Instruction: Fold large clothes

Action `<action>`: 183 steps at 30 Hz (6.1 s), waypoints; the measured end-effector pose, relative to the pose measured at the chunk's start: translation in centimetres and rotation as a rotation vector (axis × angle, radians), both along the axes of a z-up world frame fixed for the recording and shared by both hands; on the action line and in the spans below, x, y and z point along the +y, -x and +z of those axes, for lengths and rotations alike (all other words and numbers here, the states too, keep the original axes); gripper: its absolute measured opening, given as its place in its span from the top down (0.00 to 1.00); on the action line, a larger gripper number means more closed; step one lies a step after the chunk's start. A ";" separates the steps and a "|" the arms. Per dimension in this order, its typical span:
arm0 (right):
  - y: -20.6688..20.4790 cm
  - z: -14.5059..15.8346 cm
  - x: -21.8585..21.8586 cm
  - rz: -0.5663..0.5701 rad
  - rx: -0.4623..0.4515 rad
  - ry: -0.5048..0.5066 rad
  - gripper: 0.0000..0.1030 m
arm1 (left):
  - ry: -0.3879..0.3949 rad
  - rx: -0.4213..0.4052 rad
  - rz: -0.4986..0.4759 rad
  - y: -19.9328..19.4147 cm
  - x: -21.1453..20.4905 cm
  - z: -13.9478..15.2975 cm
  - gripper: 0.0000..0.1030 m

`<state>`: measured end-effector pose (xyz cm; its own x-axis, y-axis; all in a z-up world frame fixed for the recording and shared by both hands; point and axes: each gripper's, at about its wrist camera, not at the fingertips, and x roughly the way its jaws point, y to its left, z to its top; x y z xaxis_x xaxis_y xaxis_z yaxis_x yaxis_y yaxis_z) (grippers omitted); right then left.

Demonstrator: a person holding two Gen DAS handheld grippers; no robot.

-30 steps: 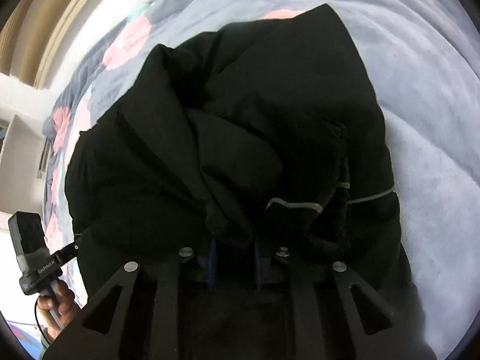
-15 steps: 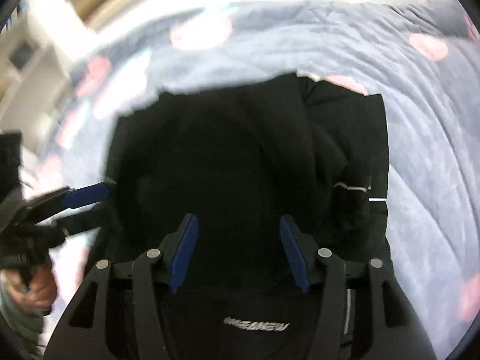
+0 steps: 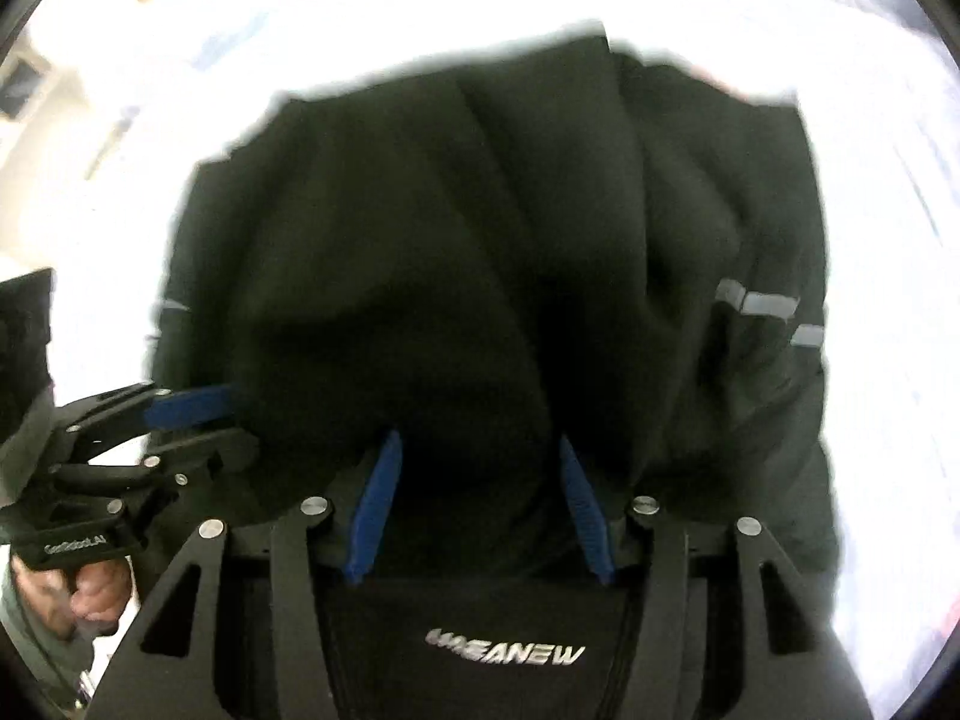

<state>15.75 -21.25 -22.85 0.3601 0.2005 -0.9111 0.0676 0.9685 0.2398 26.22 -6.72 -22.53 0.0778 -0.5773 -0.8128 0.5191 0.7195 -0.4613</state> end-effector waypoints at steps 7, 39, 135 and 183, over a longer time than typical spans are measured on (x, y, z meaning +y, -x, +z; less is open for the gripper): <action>-5.4 3.4 -2.4 -0.054 -0.124 0.104 0.44 | 0.088 -0.117 0.065 -3.5 -0.3 5.2 0.54; 18.0 6.5 -4.4 -0.180 -0.014 0.089 0.29 | -0.056 -0.038 0.312 13.6 19.6 7.4 0.46; -9.9 -2.0 -20.2 -0.298 0.052 -0.065 0.79 | -0.175 -0.007 0.618 -13.0 13.1 -2.2 0.84; -9.7 1.3 -19.2 -0.032 -0.118 0.098 0.84 | -0.074 -0.043 0.394 -12.7 16.9 0.4 0.88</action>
